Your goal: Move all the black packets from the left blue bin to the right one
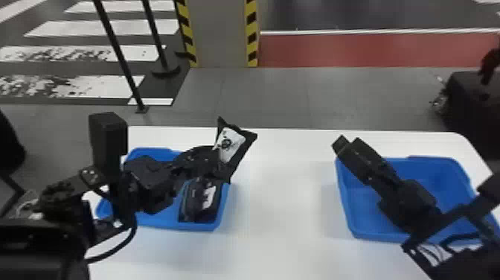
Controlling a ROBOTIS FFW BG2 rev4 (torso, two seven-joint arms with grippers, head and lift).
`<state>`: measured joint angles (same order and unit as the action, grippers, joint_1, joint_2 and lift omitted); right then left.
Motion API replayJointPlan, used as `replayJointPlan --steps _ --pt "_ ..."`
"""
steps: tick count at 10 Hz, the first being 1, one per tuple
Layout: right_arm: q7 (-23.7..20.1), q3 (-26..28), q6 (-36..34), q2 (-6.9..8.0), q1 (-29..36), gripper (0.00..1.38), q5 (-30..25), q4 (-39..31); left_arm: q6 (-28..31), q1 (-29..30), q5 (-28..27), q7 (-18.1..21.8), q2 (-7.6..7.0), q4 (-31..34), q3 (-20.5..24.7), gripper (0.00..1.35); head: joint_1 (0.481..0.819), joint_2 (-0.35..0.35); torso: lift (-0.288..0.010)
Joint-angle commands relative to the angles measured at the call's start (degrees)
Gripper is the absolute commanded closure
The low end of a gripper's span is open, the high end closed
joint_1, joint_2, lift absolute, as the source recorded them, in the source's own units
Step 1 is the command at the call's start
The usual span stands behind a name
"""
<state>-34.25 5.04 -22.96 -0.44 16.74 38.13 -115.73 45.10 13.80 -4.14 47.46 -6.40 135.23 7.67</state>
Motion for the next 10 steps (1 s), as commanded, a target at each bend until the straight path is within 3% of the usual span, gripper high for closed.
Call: replayJointPlan --steps 1,4,8,10 --pt "-0.91 -0.12 -2.91 0.0 -2.12 0.47 -0.08 -0.35 -3.34 -4.1 4.05 1.58 -0.11 -6.77 -3.36 1.22 0.695 0.069 -0.11" --pt "-1.17 -0.47 -3.76 0.0 -4.79 0.45 -0.08 0.63 -5.17 -8.18 8.71 2.29 -0.28 -13.24 -8.2 1.22 0.695 0.002 -0.11" --pt "-1.44 -2.31 -6.29 0.0 -7.46 0.39 -0.61 3.44 -6.29 -10.99 11.79 2.38 0.25 -16.33 -11.19 1.22 0.695 -0.039 -0.11" --pt "-1.7 -3.46 -6.29 0.0 -7.75 0.54 -1.05 3.3 -6.29 -11.28 12.4 2.38 0.25 -17.31 -11.36 1.22 0.695 -0.039 -0.11"
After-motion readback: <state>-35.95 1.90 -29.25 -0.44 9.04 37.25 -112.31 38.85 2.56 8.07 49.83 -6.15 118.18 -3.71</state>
